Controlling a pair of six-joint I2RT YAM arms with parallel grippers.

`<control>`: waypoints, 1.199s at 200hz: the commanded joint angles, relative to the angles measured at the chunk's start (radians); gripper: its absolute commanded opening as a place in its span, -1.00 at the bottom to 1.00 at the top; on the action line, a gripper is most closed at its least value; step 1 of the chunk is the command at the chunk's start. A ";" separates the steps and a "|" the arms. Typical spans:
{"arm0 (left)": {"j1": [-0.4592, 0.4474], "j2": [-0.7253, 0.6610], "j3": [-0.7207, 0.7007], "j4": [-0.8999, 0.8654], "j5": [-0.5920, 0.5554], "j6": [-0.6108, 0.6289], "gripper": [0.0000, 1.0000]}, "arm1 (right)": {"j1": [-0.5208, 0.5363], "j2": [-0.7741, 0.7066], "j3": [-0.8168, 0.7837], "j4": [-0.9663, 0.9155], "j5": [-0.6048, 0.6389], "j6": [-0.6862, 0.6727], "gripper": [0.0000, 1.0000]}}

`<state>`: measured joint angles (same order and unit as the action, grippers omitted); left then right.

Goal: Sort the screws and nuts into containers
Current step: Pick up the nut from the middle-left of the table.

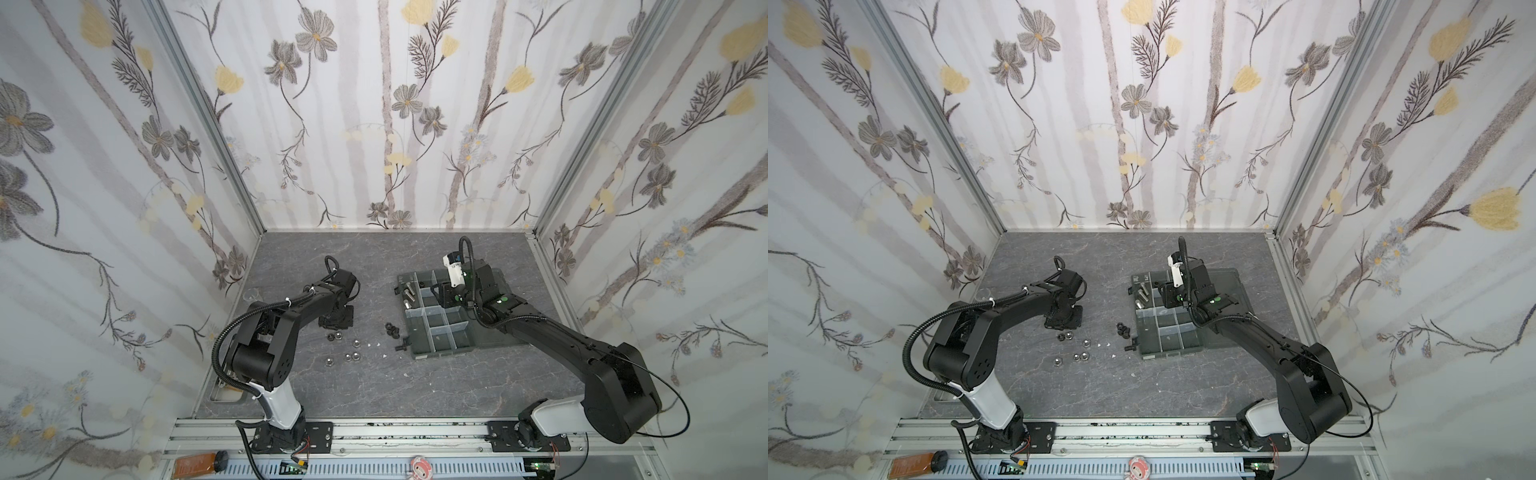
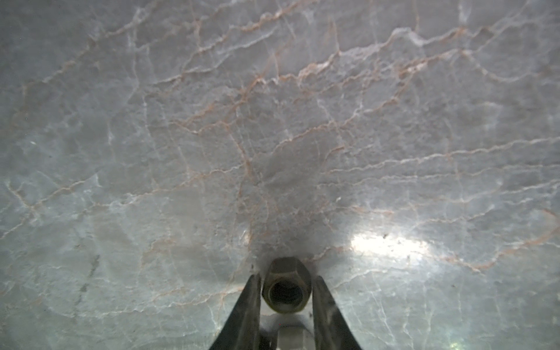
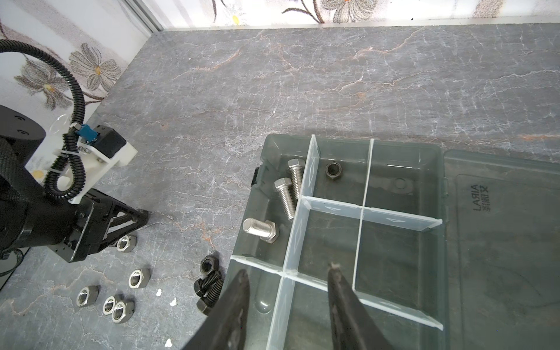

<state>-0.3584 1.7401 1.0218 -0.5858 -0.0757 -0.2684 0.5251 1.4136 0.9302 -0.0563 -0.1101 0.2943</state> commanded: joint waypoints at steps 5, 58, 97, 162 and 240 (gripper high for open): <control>0.001 -0.003 0.000 -0.015 -0.018 0.001 -0.48 | 0.000 0.002 -0.004 0.039 -0.008 -0.006 -0.12; -0.001 0.006 0.014 -0.016 -0.015 0.003 -0.65 | 0.000 0.001 -0.004 0.037 -0.007 -0.006 -0.12; -0.001 0.004 0.017 -0.017 -0.013 0.002 -0.69 | 0.000 0.001 -0.004 0.038 -0.007 -0.006 -0.12; -0.005 -0.014 0.053 -0.041 -0.009 0.006 -0.70 | 0.000 0.003 -0.002 0.037 -0.007 -0.006 -0.12; -0.050 -0.011 0.131 -0.064 -0.007 -0.007 -0.71 | 0.001 -0.019 -0.007 0.035 -0.007 -0.004 -0.11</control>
<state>-0.3939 1.7313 1.1160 -0.6312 -0.0780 -0.2649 0.5251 1.4113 0.9283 -0.0559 -0.1101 0.2943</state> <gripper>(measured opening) 0.176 0.443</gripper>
